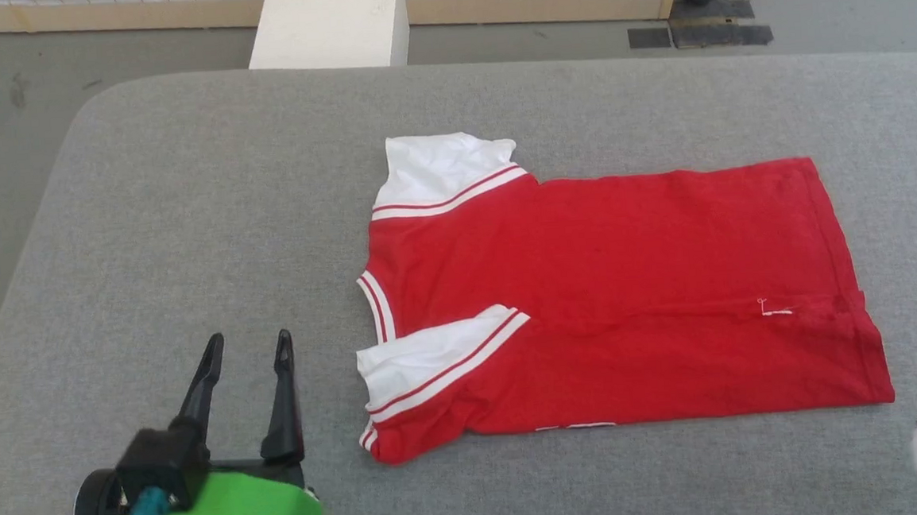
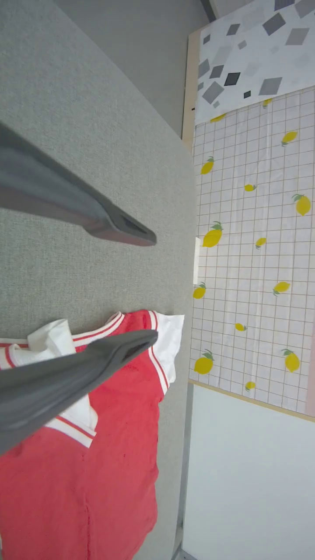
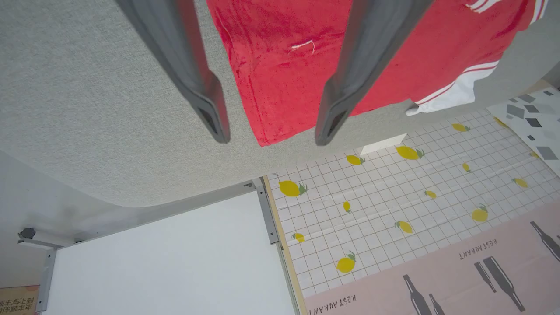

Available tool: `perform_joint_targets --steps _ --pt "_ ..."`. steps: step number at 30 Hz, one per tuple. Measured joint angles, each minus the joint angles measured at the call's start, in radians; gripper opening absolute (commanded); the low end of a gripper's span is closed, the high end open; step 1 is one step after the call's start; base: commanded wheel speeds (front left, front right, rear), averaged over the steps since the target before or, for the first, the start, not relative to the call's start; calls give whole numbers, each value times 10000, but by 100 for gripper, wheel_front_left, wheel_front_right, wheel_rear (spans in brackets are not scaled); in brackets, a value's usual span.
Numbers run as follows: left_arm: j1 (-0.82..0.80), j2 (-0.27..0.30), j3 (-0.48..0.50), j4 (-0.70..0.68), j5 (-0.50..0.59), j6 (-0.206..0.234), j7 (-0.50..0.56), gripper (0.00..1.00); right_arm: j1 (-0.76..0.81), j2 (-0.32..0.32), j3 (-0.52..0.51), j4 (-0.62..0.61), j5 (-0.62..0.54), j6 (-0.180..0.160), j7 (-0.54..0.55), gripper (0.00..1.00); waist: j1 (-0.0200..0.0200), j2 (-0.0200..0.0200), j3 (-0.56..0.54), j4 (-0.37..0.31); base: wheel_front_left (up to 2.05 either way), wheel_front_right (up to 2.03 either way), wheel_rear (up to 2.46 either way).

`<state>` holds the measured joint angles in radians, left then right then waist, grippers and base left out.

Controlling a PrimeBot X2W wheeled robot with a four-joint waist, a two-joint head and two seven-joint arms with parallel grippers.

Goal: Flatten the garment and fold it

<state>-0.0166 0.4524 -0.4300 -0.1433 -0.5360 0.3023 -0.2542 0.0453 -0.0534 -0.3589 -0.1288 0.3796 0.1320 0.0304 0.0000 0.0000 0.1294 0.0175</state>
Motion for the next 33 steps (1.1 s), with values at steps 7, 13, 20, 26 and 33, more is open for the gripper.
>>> perform_joint_targets --steps 7,13,20,26,33 --pt "1457 -1358 562 -470 1415 136 -38 100 1074 27 617 290 -888 0 -1156 100 0 0 -263 13 0 0 0" --pt "1878 -2000 869 -29 1868 -355 -38 100 1358 27 662 424 -886 0 -1381 100 0 0 -303 -46 0 0 0" --pt "1591 -1923 602 965 1565 -1139 986 100 1348 27 617 364 -905 0 -1377 100 0 0 -206 -63 0 0 0" --pt "489 -1580 228 1685 1164 -1722 2978 100 1290 29 711 407 -905 0 -1375 100 0 0 31 -102 0 0 0" --pt "-27 -1501 167 2499 506 -1975 4441 100 1101 29 734 485 -911 0 -1375 100 0 0 286 -328 0 0 0"
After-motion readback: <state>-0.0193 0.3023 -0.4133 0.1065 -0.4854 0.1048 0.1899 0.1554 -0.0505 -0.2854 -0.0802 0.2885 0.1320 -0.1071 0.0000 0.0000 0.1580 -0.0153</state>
